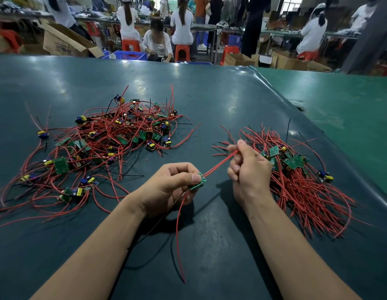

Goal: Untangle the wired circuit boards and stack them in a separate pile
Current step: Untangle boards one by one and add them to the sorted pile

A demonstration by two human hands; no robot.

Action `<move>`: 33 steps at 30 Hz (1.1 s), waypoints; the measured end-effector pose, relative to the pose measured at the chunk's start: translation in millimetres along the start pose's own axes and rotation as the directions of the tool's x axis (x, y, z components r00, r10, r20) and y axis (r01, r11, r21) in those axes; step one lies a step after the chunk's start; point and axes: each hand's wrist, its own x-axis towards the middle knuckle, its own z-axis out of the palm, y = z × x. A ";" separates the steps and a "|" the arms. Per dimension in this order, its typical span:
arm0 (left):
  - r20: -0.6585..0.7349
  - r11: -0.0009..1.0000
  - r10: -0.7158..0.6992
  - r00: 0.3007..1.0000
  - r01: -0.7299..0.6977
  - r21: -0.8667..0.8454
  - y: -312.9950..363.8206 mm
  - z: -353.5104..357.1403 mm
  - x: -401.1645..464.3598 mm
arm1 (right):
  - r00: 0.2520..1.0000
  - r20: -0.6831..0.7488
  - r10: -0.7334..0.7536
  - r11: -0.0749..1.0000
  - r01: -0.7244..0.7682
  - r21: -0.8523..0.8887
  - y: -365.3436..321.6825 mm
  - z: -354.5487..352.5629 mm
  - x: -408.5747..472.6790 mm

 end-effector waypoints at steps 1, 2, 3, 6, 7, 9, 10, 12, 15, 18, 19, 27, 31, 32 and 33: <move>0.007 1.000 -0.007 1.000 0.007 -0.014 0.8 1.3 0.0 | 1.000 -0.003 0.029 0.999 -0.029 0.036 -0.7 -0.6 0.4; 0.009 1.000 -0.010 1.000 0.010 -0.026 1.1 2.0 0.0 | 0.998 -0.002 0.070 0.994 -0.070 0.083 -1.6 -0.7 0.2; 0.008 0.999 -0.006 1.000 0.007 -0.043 1.3 1.9 0.6 | 0.993 0.003 0.114 0.985 -0.114 0.128 -2.9 -0.3 -0.6; 0.028 0.996 0.014 1.000 -0.011 -0.089 2.2 -1.2 -0.8 | 0.984 0.006 0.176 0.963 -0.173 0.208 -7.5 1.2 -2.3; 0.043 0.995 0.016 0.999 -0.012 -0.103 2.5 -1.7 -1.4 | 0.984 -0.005 0.178 0.955 -0.171 0.241 -9.0 0.7 -1.4; -0.027 0.987 0.034 0.999 -0.038 -0.156 3.7 -2.1 -1.1 | 0.980 -0.022 0.196 0.940 -0.181 0.290 -10.9 -0.3 0.2; -0.124 0.981 0.065 0.990 -0.087 -0.175 4.3 -3.6 1.0 | 0.979 -0.008 0.202 0.948 -0.194 0.252 -10.8 0.9 -1.7; -0.331 0.965 0.156 0.931 -0.215 -0.150 4.8 -7.9 7.3 | 0.968 0.092 0.231 0.973 -0.229 -0.041 -3.2 5.2 -12.9; -0.375 0.966 0.209 0.903 -0.250 -0.065 4.8 -8.4 9.8 | 0.852 0.373 0.368 0.872 -0.176 -0.457 10.0 14.0 -36.3; -0.269 0.984 0.177 0.947 -0.175 0.030 1.6 -6.8 5.8 | 0.777 0.484 0.403 0.858 -0.136 -0.495 6.7 12.8 -38.7; -0.247 0.986 0.169 0.954 -0.159 0.057 0.5 -8.5 5.1 | 0.770 0.483 0.417 0.849 -0.141 -0.509 2.9 11.2 -37.7; -0.343 0.980 0.198 0.918 -0.172 0.104 7.4 -9.6 2.3 | 0.870 0.453 0.195 0.891 0.037 -0.453 -3.3 12.5 -43.7; -0.634 0.866 0.500 0.590 -0.334 0.372 10.4 -25.3 6.2 | 0.966 0.193 -0.170 0.943 0.216 -0.253 -7.7 11.4 -37.2; -0.663 0.834 0.551 0.506 -0.309 0.458 9.6 -30.2 7.0 | 0.973 0.111 -0.204 0.958 0.221 -0.181 -10.1 10.5 -34.2; -0.676 0.806 0.589 0.443 -0.270 0.526 8.6 -34.0 7.4 | 0.974 0.028 -0.223 0.969 0.225 -0.103 -12.8 9.4 -30.9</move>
